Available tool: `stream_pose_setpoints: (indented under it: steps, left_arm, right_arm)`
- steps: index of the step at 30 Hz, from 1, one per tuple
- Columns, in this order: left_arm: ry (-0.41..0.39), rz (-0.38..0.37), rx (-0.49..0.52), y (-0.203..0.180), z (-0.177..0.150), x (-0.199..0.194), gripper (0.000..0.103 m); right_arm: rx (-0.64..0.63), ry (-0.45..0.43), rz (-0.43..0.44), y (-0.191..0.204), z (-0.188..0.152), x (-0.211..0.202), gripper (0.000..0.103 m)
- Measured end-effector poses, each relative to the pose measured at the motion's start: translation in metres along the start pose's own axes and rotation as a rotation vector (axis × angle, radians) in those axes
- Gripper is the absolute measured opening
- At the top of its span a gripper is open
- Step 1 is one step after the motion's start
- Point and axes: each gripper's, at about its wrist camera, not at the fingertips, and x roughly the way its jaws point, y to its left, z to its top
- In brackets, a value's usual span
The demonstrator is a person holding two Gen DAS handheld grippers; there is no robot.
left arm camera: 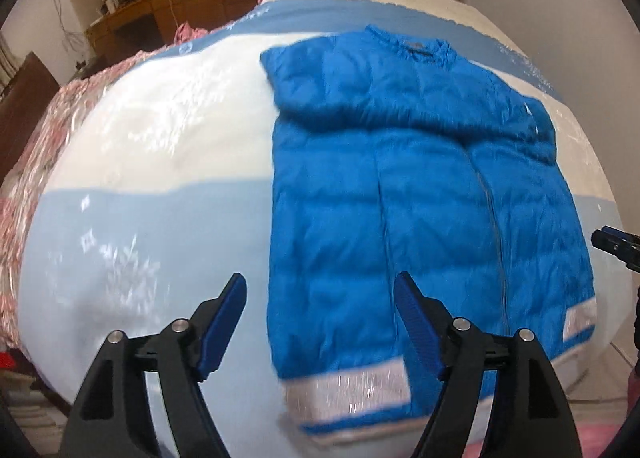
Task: Fold large clothes
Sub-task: 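Move both tools to the sequined hem of the jacket, then grasp the sequined hem with the left gripper while the right gripper grasps it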
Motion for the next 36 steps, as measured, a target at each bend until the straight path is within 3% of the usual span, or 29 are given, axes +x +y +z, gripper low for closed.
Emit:
stream_pose_setpoints:
  steps: [6, 18, 31, 36]
  left_arm:
    - [0.054, 0.001, -0.023, 0.007, -0.033, 0.0, 0.077]
    - [0.138, 0.014, -0.051, 0.02, -0.074, 0.016, 0.077]
    - [0.212, -0.088, -0.108, 0.017, -0.093, 0.046, 0.077]
    - [0.223, -0.156, -0.148, 0.015, -0.092, 0.052, 0.075]
  right_arm:
    - [0.0, 0.063, -0.018, -0.009, -0.043, -0.006, 0.076]
    - [0.108, 0.152, -0.005, -0.047, -0.087, 0.011, 0.076]
    - [0.163, 0.199, 0.075, -0.064, -0.11, 0.034, 0.076]
    - [0.159, 0.202, 0.127, -0.064, -0.111, 0.033, 0.059]
